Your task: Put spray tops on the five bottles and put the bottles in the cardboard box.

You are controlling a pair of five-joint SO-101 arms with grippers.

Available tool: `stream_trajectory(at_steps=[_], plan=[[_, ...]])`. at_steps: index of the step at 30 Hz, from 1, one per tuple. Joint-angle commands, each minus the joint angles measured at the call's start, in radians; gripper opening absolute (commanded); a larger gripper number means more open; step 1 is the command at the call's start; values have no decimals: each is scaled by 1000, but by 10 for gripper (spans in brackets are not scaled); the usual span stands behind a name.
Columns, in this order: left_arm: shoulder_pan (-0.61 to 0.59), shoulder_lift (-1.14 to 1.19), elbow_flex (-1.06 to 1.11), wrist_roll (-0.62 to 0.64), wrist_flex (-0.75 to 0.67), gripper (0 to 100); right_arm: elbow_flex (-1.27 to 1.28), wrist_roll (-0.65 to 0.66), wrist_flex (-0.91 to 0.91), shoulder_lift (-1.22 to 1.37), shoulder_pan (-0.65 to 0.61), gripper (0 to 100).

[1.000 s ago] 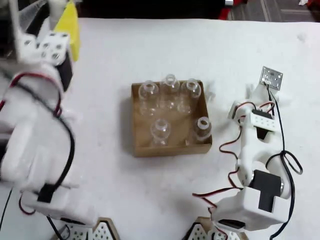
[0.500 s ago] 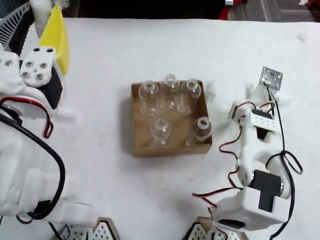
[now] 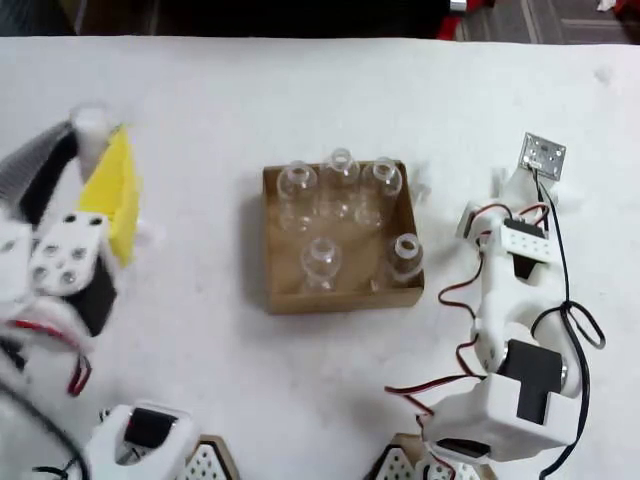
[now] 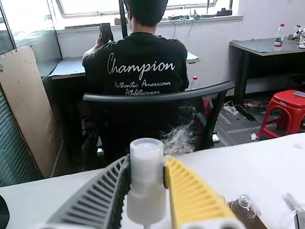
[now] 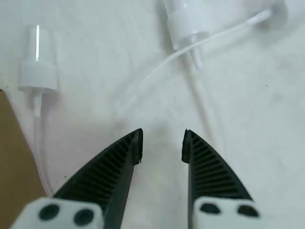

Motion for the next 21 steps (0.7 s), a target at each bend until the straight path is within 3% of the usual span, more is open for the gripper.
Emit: stream_trajectory(at_steps=[1,9,17,21], plan=[[8,-101,348,5,-192,21,-38,8,-22,-5,8,115],[-38,-151,664,20,-620,21,-38,8,-22,-5,7,115],[-30,-93,724,284,-690,21,-38,8,-22,-5,7,115],[-30,-4,726,348,-801,21,-38,8,-22,-5,7,115]])
